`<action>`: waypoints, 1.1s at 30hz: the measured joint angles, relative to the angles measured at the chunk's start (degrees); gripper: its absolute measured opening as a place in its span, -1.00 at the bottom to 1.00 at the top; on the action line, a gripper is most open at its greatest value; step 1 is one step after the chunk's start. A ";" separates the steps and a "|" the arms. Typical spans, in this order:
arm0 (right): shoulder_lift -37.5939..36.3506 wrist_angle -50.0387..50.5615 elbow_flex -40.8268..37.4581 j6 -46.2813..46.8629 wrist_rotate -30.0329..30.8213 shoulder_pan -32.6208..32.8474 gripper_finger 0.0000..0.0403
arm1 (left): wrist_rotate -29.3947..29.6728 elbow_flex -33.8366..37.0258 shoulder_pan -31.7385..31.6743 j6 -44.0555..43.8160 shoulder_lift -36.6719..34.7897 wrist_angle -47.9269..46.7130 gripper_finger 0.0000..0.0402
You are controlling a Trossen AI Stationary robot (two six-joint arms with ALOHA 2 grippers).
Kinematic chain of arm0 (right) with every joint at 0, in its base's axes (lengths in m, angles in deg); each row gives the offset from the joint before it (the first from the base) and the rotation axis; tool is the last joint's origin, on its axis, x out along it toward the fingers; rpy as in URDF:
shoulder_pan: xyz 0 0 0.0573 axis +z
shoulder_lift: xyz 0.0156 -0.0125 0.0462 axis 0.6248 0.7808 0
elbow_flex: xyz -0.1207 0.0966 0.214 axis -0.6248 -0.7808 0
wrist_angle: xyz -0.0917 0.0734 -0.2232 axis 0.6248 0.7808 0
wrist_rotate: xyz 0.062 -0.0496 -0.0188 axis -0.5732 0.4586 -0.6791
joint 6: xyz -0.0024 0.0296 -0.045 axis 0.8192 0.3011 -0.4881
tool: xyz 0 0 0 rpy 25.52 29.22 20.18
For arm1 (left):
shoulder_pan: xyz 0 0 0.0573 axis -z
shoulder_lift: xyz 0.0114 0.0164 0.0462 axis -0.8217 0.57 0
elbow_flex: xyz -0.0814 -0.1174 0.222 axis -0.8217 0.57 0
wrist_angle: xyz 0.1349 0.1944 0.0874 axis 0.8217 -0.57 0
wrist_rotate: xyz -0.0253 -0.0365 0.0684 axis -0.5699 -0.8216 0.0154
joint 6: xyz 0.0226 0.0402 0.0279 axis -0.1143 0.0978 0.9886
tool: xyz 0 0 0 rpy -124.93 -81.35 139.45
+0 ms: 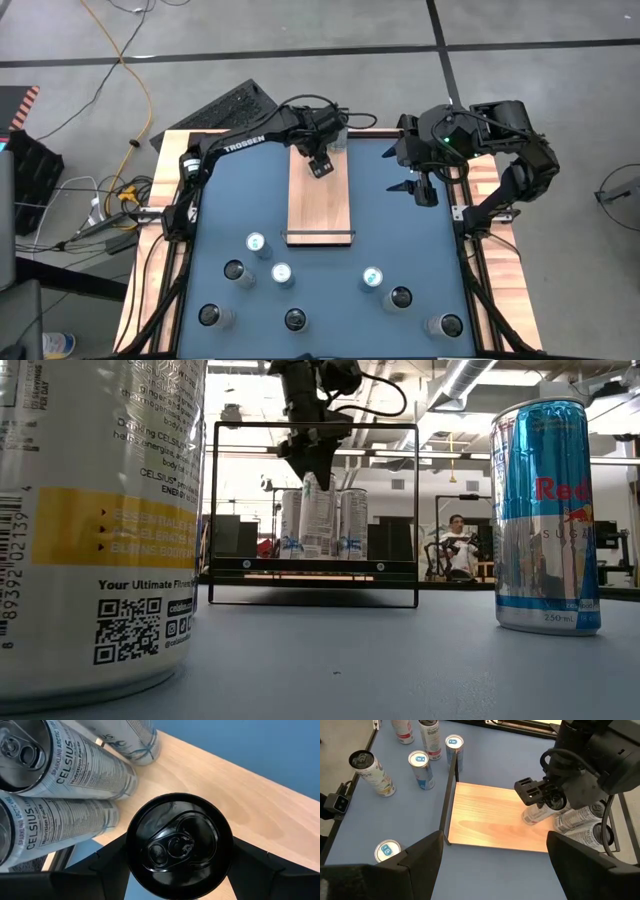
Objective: Place canned beverage on shelf
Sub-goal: Put the right white-pink soda can on the shelf
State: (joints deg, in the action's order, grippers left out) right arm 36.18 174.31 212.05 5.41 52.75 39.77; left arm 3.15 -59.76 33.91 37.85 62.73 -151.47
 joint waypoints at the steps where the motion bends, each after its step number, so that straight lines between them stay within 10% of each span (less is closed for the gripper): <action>1: 0.00 0.00 0.00 0.00 0.00 0.00 0.68 | 0.06 0.00 0.00 -0.38 0.00 -0.02 0.26; 26: 0.00 -0.01 0.00 1.98 0.00 0.01 0.68 | -16.13 0.29 -1.88 18.80 -9.79 -2.54 0.26; 33: 0.00 0.00 0.00 1.99 -0.01 0.02 0.68 | -16.41 14.28 -3.37 19.81 -17.16 1.89 0.26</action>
State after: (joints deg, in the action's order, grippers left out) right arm 36.18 174.31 212.05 7.39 52.74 39.79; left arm -13.26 -45.48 30.54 57.66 45.57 -149.58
